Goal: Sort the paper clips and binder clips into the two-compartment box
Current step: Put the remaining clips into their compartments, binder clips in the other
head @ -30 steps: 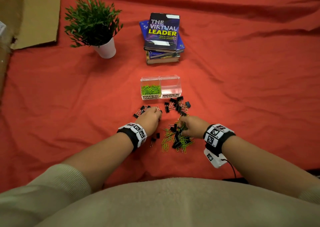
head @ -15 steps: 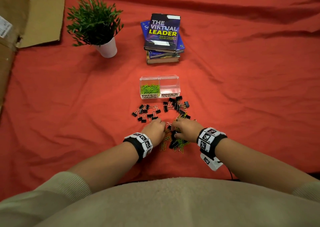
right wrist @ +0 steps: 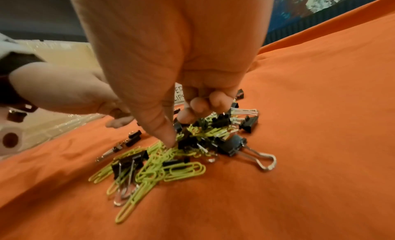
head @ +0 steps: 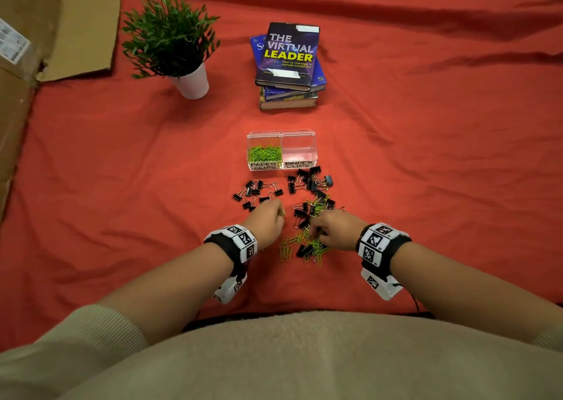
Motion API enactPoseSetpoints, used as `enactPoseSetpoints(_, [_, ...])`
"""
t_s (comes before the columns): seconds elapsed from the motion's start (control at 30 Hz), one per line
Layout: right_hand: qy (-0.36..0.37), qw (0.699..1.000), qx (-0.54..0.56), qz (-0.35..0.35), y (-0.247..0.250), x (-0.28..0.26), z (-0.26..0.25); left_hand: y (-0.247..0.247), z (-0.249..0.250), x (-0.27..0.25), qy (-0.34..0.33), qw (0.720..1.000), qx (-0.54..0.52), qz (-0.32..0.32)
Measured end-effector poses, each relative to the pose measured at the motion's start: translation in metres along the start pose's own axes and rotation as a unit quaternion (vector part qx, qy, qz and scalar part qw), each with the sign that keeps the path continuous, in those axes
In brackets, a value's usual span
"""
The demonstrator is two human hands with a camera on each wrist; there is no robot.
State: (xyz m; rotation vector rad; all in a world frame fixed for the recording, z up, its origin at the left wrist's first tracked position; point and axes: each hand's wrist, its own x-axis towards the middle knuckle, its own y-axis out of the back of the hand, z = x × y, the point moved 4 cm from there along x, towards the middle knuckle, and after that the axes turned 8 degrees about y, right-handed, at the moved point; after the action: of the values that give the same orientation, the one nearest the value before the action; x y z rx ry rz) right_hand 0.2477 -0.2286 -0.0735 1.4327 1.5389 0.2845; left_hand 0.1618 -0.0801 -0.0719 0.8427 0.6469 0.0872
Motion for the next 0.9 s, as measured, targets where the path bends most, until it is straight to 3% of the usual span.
enactPoseSetpoints(0.2, [-0.058, 0.993, 0.023, 0.096, 0.007, 0.003, 0.007, -0.016, 0.0, -0.008, 0.006, 0.994, 0.091, -0.056])
enactPoseSetpoints(0.43, [0.004, 0.999, -0.029, 0.015, -0.011, 0.0, -0.004, -0.037, -0.003, -0.015, -0.007, 0.966, 0.255, -0.039])
enactPoseSetpoints(0.67, [0.033, 0.995, -0.098, -0.014, -0.017, 0.004, -0.015, -0.039, -0.005, -0.013, -0.002, 0.971, 0.227, -0.071])
enactPoseSetpoints(0.9, [0.034, 0.995, -0.095, -0.01, -0.017, 0.002, -0.016, -0.041, -0.004, -0.018, -0.012, 0.964, 0.254, -0.074])
